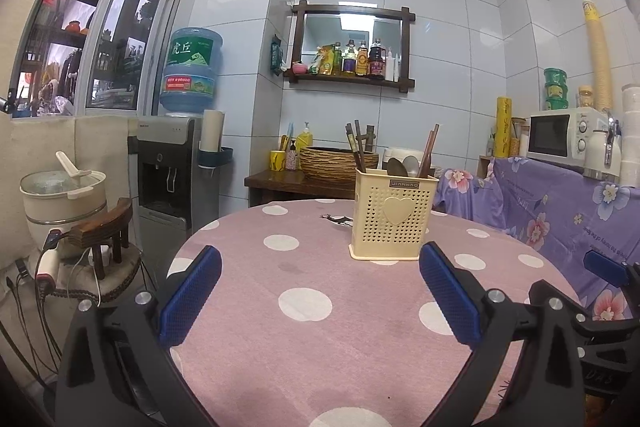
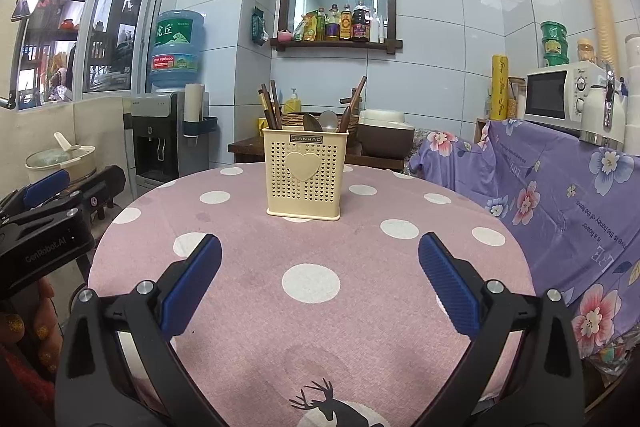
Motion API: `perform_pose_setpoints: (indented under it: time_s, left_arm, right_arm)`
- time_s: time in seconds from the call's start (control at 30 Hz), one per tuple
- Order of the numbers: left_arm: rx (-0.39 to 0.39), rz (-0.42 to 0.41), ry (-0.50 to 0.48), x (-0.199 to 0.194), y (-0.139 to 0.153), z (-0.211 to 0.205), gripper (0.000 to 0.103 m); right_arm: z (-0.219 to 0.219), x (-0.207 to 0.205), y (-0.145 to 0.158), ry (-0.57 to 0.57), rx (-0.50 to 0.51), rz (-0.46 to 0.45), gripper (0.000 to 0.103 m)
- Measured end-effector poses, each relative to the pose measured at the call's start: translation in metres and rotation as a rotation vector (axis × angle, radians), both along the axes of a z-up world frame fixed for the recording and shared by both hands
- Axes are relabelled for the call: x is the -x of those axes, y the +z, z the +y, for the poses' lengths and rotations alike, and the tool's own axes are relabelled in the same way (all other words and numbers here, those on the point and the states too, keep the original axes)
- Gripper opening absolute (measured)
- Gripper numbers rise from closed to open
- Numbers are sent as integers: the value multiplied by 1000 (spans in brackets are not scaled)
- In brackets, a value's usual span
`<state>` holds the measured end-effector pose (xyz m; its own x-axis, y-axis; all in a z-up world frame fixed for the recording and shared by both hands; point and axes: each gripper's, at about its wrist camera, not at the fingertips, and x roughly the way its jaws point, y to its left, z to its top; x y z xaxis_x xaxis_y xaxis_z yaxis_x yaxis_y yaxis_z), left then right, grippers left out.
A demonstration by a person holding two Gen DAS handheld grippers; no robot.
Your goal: Organize utensils
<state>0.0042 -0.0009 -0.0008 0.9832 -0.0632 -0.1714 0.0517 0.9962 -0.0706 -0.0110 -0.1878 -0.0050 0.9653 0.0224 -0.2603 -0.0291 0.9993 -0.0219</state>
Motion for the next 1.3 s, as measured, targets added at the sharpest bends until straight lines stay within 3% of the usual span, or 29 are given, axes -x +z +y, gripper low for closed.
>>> perform_pose_setpoints:
  time_s: [1.3]
  left_arm:
    - [-2,-4,4,1,1,0,98]
  right_arm:
    - [0,-1,-2,5,-3,7,97]
